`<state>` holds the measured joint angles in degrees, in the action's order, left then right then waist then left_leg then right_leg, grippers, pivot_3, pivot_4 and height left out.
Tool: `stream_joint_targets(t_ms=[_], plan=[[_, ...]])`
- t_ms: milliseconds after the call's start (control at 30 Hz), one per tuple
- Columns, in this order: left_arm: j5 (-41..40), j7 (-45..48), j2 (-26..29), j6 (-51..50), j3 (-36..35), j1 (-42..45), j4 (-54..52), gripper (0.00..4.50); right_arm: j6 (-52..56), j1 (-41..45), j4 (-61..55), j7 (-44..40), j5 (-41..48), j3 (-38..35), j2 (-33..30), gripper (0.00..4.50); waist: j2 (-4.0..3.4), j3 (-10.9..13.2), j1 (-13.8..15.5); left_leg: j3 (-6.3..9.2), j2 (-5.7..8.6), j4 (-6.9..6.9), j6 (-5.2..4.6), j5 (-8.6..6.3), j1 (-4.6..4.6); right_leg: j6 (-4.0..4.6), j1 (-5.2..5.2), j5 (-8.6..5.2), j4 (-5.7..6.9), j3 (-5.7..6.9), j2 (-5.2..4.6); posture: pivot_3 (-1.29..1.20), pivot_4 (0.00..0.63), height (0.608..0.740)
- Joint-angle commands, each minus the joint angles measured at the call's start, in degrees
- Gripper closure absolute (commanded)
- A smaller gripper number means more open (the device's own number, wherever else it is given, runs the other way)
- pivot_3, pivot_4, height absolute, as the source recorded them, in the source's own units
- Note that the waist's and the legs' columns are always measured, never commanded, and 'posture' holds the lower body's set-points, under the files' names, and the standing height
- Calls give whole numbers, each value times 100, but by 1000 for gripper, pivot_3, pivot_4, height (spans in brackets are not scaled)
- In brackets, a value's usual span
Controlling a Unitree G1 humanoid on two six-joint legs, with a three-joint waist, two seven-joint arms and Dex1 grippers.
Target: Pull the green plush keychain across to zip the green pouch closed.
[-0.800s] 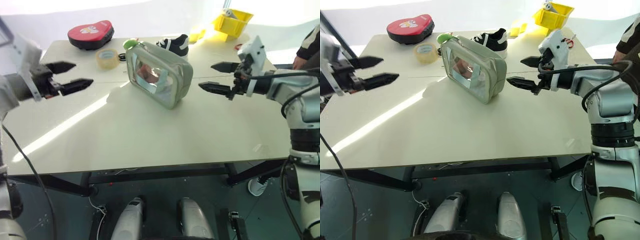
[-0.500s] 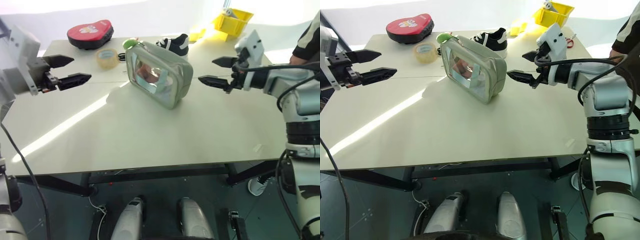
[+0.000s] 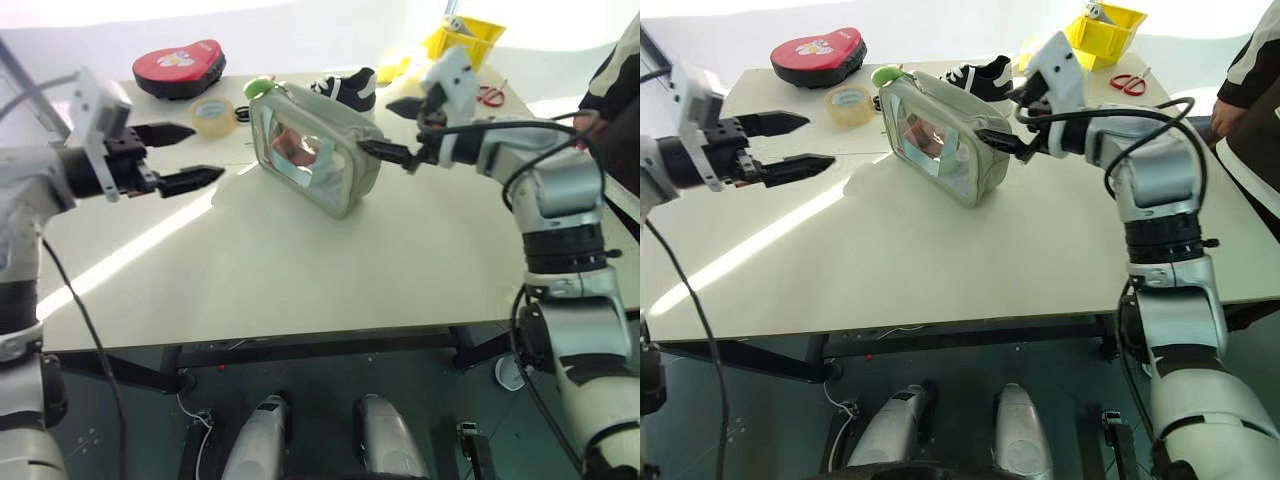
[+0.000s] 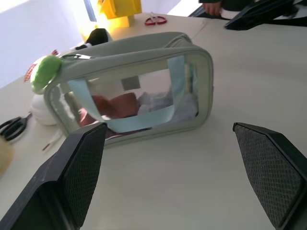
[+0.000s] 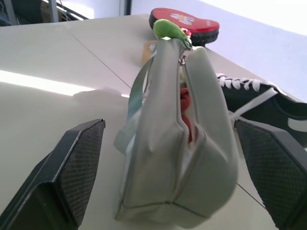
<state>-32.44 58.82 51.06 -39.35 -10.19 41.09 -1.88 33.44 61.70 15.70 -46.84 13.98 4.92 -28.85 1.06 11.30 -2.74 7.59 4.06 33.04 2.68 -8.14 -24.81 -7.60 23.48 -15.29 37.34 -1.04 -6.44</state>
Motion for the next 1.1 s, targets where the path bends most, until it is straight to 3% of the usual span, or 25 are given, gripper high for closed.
stream_joint_targets(t_ms=[33,233,267,333,567,633,867,1100], plan=[[-155,-177,-22,-133,-148,106,-244,25,-675,401,545,121,-401,321,375,0,0,0,-8,1,0,0,0,0,0,0,0,0,1,0,1,0,150,740],[-294,-281,9,-350,-189,-86,-685,25,-1423,820,1873,104,-916,672,869,0,0,0,10,3,3,0,0,1,0,0,-2,0,2,0,1,0,150,740],[-319,-309,27,-385,-214,-121,-757,6,-1573,870,2095,96,-1019,723,893,259,0,0,10,3,3,0,1,1,0,0,-1,0,2,-1,1,0,150,740],[-367,-387,42,-451,-280,-188,-883,0,-1905,931,2420,30,-1232,849,885,880,0,0,7,4,4,0,1,1,0,0,-2,0,2,0,1,0,150,740],[-426,-581,97,-532,-418,-434,-1110,0,-2317,980,2495,-416,-1353,797,820,4477,0,0,-5,5,3,-1,1,1,0,0,0,0,2,0,4,0,150,740],[-439,-610,112,-543,-468,-438,-1090,0,-2470,930,2347,-718,-1311,785,732,4477,0,0,-4,5,3,-2,1,0,0,0,0,0,2,0,4,0,150,740],[-403,-486,395,-414,-653,-640,-731,0,-3004,499,1694,-3148,-662,590,-352,4477,0,1,8,4,4,-3,0,0,0,-1,-2,0,-1,0,4,0,150,740],[-430,-424,496,-384,-725,-779,-662,0,-2818,258,1576,-3928,-425,559,-737,4477,0,1,-9,4,0,-2,0,-1,1,0,-2,-1,0,1,5,0,150,740]])
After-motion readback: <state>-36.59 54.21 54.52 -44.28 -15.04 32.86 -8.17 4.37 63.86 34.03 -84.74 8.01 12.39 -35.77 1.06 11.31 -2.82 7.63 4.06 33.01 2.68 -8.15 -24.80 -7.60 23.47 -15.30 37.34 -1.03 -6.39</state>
